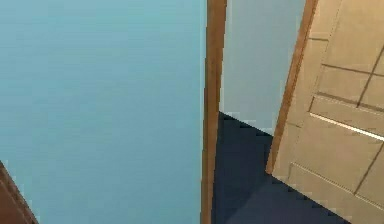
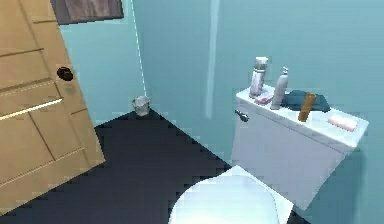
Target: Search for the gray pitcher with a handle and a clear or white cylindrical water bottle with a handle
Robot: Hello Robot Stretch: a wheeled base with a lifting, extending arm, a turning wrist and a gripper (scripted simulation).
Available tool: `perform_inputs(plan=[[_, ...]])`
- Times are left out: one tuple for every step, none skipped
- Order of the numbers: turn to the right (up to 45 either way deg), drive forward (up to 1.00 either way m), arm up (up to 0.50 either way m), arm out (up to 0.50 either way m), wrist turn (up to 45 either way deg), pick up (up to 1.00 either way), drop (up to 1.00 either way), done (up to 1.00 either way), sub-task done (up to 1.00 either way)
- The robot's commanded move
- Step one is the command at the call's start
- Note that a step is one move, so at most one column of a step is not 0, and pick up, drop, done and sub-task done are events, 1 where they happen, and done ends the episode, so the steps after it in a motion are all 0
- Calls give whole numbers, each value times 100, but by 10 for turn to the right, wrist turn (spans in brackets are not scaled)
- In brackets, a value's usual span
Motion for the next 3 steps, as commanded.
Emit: perform_inputs(plan=[[0, 10, 0, 0, 0, 0, 0, 0, 0], [360, 0, 0, 0, 0, 0, 0, 0, 0], [0, 100, 0, 0, 0, 0, 0, 0, 0]])
